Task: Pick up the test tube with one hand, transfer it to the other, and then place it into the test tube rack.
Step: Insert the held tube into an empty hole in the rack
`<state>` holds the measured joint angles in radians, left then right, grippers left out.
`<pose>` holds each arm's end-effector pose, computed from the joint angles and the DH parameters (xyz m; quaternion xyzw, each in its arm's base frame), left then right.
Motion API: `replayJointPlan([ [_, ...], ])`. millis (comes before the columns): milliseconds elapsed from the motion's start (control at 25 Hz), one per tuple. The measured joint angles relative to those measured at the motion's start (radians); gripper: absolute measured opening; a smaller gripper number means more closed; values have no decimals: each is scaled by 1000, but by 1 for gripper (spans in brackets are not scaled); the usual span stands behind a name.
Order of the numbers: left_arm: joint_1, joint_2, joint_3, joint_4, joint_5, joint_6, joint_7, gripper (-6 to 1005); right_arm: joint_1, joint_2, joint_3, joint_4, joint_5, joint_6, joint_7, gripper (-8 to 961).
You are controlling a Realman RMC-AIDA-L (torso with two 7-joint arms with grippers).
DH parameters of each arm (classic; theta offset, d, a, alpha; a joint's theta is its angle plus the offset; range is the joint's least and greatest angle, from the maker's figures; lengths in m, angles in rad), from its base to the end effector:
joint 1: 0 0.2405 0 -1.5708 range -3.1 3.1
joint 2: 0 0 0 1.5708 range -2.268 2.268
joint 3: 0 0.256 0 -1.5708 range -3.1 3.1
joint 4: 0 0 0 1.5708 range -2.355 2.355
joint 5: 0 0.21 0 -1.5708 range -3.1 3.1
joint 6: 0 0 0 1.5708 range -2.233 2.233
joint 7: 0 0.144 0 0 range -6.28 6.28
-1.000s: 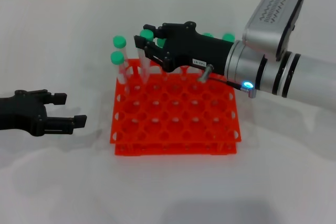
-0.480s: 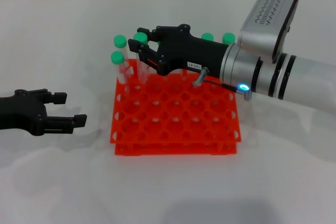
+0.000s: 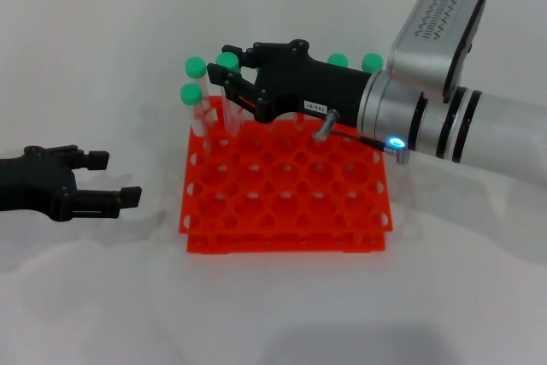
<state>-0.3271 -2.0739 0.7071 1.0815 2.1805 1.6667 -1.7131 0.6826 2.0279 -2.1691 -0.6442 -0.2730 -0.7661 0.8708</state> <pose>-0.3041 0.2899 0.0605 -0.9282 -0.3139 -0.1147 0.1638 0.1252 0.3648 -0.1118 -0.9141 0.1291 0.3310 0.1954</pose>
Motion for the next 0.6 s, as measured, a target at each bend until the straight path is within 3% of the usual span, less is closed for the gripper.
replayJointPlan([
  [600,0,0,0,0,1,1,-1,891,7,0,0,-3,-11,6,26,271],
])
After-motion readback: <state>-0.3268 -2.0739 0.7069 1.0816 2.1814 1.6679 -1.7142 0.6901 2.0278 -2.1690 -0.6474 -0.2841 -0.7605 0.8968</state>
